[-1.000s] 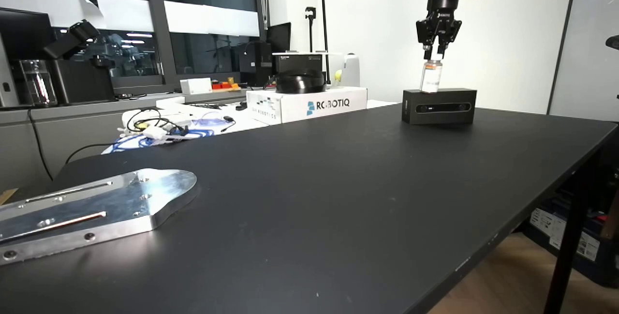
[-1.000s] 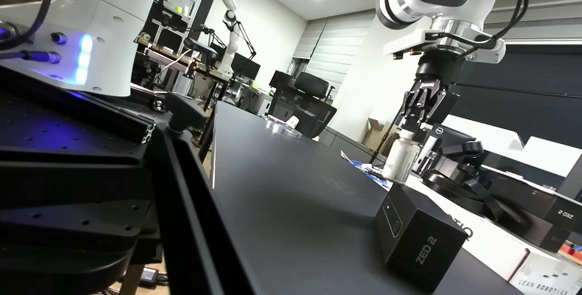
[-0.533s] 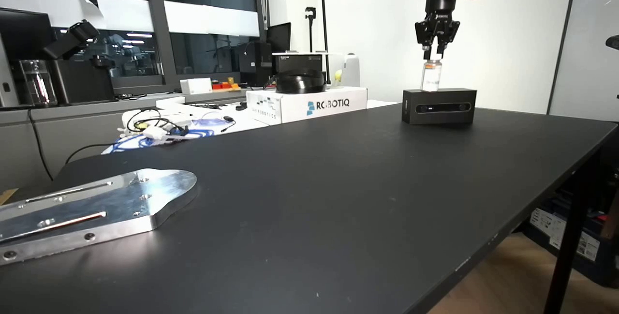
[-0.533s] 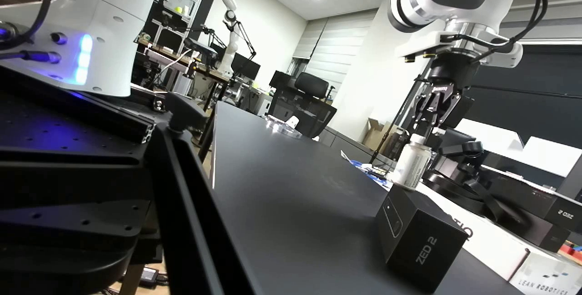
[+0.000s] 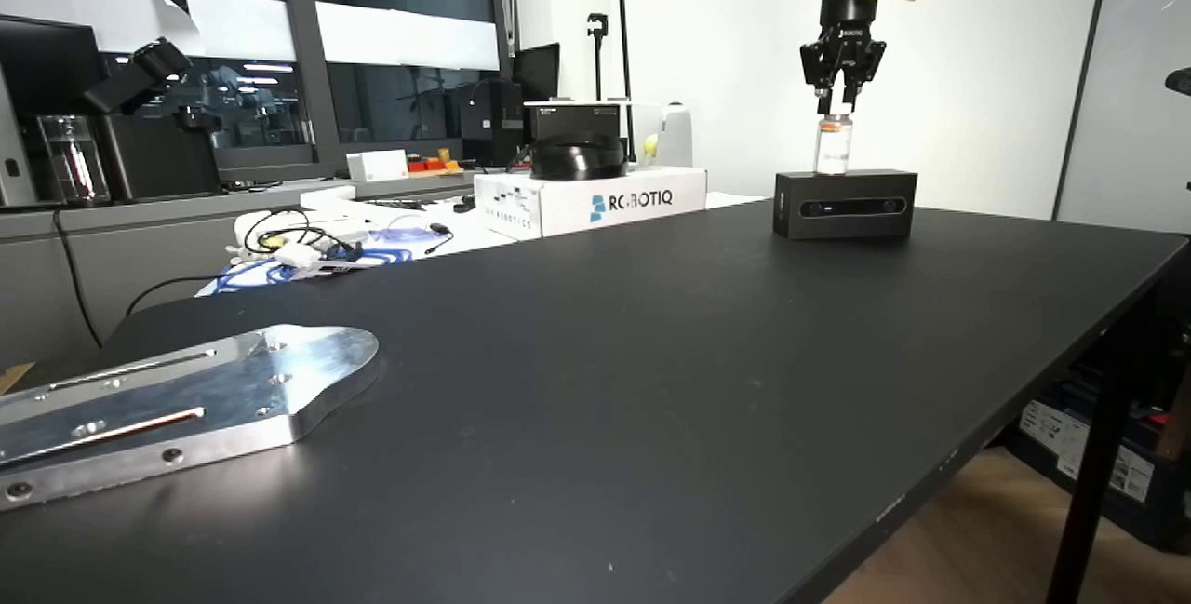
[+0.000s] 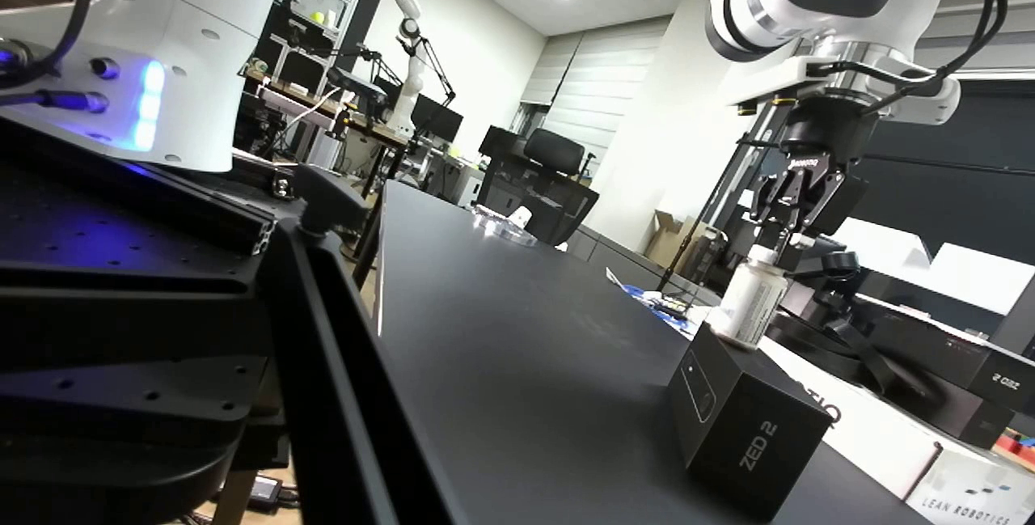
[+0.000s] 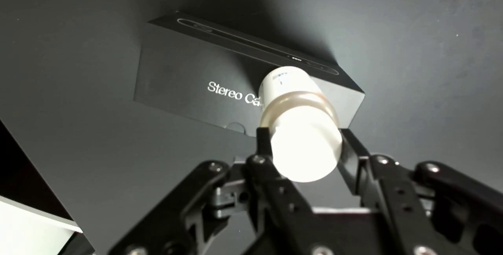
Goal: Put the bottle on the box
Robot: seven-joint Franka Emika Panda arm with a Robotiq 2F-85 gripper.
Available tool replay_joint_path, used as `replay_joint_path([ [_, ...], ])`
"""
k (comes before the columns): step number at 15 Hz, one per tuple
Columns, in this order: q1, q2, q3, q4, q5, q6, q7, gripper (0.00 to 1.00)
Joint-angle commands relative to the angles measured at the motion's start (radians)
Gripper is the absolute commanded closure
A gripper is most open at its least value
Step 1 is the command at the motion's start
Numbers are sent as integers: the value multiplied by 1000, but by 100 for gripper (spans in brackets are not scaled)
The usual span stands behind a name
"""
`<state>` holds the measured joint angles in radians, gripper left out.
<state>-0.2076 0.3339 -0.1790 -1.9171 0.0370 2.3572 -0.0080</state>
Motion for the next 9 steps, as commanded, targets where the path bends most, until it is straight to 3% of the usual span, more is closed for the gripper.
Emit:
replay_joint_path([
  [1,-10,32,-1,50,4,-36,7,31],
  [3,-14,30,0,55,8,-44,2,26],
  [6,-21,23,2,59,14,-50,-6,4],
  [9,-30,11,2,72,24,-58,-14,0],
])
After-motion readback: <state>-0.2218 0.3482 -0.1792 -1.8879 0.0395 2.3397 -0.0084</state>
